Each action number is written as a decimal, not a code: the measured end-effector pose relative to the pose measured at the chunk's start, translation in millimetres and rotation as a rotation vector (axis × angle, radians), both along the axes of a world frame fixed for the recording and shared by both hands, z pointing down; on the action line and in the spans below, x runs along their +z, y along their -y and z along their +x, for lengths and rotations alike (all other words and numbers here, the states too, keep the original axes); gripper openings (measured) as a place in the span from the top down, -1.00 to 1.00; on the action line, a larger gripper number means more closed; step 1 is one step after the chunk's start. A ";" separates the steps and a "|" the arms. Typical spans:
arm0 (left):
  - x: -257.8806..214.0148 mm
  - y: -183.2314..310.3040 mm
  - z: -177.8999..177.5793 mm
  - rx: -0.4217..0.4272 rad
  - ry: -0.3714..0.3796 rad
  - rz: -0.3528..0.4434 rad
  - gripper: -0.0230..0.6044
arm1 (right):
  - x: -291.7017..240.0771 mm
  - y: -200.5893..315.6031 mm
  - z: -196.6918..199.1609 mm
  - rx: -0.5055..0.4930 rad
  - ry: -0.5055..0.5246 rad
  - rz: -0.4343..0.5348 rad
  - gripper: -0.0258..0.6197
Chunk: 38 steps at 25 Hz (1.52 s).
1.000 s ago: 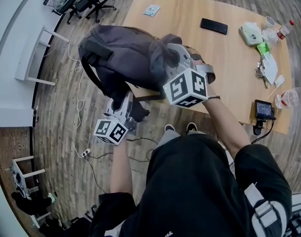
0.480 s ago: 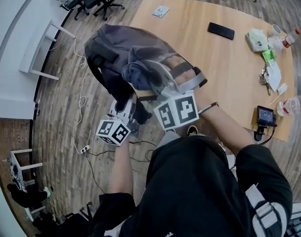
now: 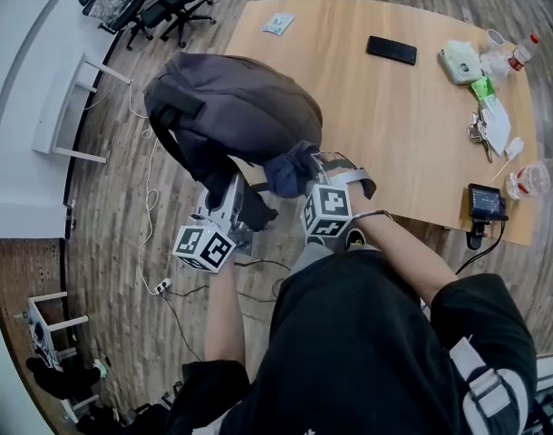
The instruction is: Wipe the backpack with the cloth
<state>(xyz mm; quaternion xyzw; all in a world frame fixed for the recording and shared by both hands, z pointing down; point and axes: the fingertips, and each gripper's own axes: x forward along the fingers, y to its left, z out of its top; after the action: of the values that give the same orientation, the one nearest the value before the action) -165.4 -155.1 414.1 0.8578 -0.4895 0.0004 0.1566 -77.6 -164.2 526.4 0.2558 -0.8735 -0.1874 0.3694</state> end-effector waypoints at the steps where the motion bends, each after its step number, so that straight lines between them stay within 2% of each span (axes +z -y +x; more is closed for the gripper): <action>1: -0.2 0.2 0.8 0.001 0.004 -0.001 0.67 | 38.5 2.4 6.2 0.043 -0.022 -0.096 0.80; 3: -0.5 0.0 1.7 -0.001 0.007 -0.005 0.67 | 90.5 13.6 26.9 0.154 -0.024 -0.228 0.80; 5: -0.6 -2.9 -1.3 -0.009 0.013 -0.008 0.67 | 105.2 31.3 46.2 0.257 0.025 -0.289 0.80; 8: 2.2 -1.6 -1.9 -0.003 0.012 -0.004 0.67 | 88.4 60.2 67.4 0.335 0.100 -0.296 0.80; 11: 2.4 1.1 1.7 0.004 -0.001 -0.002 0.67 | 38.9 79.9 78.8 0.365 0.204 -0.233 0.80; 14: 2.8 3.6 0.9 0.002 -0.018 0.002 0.67 | -43.1 87.5 72.0 0.353 0.331 -0.108 0.80; 17: 4.5 4.3 2.6 0.004 -0.024 0.003 0.67 | -112.8 82.6 64.1 0.318 0.373 0.034 0.80; 21: 4.9 4.9 5.1 0.003 -0.028 0.004 0.67 | -175.0 77.9 54.4 0.274 0.383 0.170 0.80; 25: 5.0 5.5 8.7 0.013 -0.030 0.006 0.67 | -240.9 81.7 40.7 0.224 0.469 0.287 0.80; 27: 4.9 4.2 10.6 0.012 -0.038 0.002 0.67 | -263.0 71.2 21.6 0.150 0.460 0.339 0.80; 29: 3.2 4.7 10.2 0.009 -0.042 0.004 0.67 | -272.9 45.3 -10.1 0.034 0.451 0.378 0.80; 31: 2.6 6.6 6.5 -0.006 -0.055 -0.001 0.66 | -269.9 27.8 -30.7 -0.015 0.433 0.440 0.80; 33: 3.9 6.2 2.3 -0.018 -0.056 0.002 0.66 | -260.9 25.6 -29.8 -0.005 0.481 0.420 0.80; 35: 3.7 6.5 2.2 -0.017 -0.036 0.007 0.66 | -247.5 29.1 -17.4 0.012 0.565 0.315 0.80; 38: 4.0 7.8 4.2 -0.010 -0.027 0.012 0.65 | -216.4 32.0 3.9 0.067 0.598 0.236 0.80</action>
<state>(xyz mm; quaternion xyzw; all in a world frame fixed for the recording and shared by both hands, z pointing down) -161.2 -162.9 418.1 0.8563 -0.4915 -0.0152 0.1579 -73.7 -196.2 310.0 0.3693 -0.9066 -0.1917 0.0704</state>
